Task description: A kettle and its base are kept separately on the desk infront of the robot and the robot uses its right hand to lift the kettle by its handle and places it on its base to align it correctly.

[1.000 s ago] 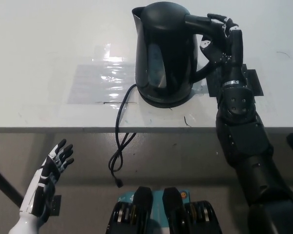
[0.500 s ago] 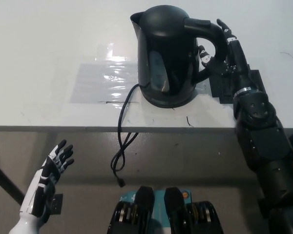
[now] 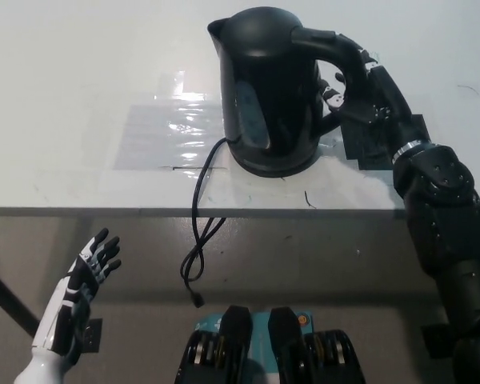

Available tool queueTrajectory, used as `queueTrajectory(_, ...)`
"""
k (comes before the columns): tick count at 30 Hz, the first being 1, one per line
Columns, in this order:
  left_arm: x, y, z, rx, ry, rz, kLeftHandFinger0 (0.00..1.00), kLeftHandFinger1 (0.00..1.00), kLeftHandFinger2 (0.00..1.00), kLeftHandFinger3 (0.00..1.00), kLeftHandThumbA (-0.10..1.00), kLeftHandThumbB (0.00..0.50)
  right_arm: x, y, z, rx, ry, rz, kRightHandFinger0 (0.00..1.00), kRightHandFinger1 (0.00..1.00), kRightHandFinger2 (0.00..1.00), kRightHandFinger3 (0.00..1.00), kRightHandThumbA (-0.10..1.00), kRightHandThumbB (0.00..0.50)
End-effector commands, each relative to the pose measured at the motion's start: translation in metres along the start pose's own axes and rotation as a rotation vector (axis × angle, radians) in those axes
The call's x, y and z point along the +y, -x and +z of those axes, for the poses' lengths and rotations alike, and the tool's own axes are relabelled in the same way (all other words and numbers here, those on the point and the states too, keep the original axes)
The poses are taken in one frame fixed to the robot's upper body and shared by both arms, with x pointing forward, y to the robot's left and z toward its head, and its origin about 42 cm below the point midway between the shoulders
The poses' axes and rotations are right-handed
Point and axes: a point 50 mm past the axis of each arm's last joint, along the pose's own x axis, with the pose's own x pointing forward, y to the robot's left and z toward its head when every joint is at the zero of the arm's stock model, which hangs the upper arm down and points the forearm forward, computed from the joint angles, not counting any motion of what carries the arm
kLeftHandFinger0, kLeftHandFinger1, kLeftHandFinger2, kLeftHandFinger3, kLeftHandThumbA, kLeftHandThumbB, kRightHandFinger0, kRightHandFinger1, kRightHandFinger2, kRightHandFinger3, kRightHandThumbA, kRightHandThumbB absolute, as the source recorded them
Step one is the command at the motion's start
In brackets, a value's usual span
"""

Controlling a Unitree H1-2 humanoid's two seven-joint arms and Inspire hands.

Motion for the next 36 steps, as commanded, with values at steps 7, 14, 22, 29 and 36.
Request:
queueTrajectory(7,0.008,-0.002,0.009,-0.045,-0.01,0.0,1.0,1.0,1.0,1.0,1.0,0.117,-0.001,-0.012,0.04,-0.101,-0.14,0.14,1.0,1.0,1.0,1.0,0.62,0.5)
queueTrajectory(14,0.009,-0.002,0.009,-0.047,-0.025,0.005,1.0,1.0,1.0,1.0,1.0,0.124,-0.014,-0.006,0.048,-0.119,-0.164,0.151,1.0,1.0,1.0,1.0,0.57,0.5)
queueTrajectory(22,0.009,-0.003,0.009,-0.058,-0.005,0.001,1.0,1.0,1.0,1.0,1.0,0.092,-0.026,-0.002,0.045,-0.105,-0.143,0.136,1.0,1.0,1.0,1.0,0.56,0.5)
queueTrajectory(29,0.008,-0.004,0.009,-0.059,-0.006,0.007,1.0,1.0,1.0,1.0,1.0,0.1,-0.036,0.003,0.041,-0.113,-0.146,0.125,1.0,1.0,1.0,1.0,0.54,0.5)
queueTrajectory(36,0.011,-0.003,0.008,-0.049,0.01,0.005,1.0,1.0,1.0,1.0,1.0,0.111,-0.051,0.013,0.045,-0.129,-0.152,0.134,1.0,1.0,1.0,1.0,0.55,0.5)
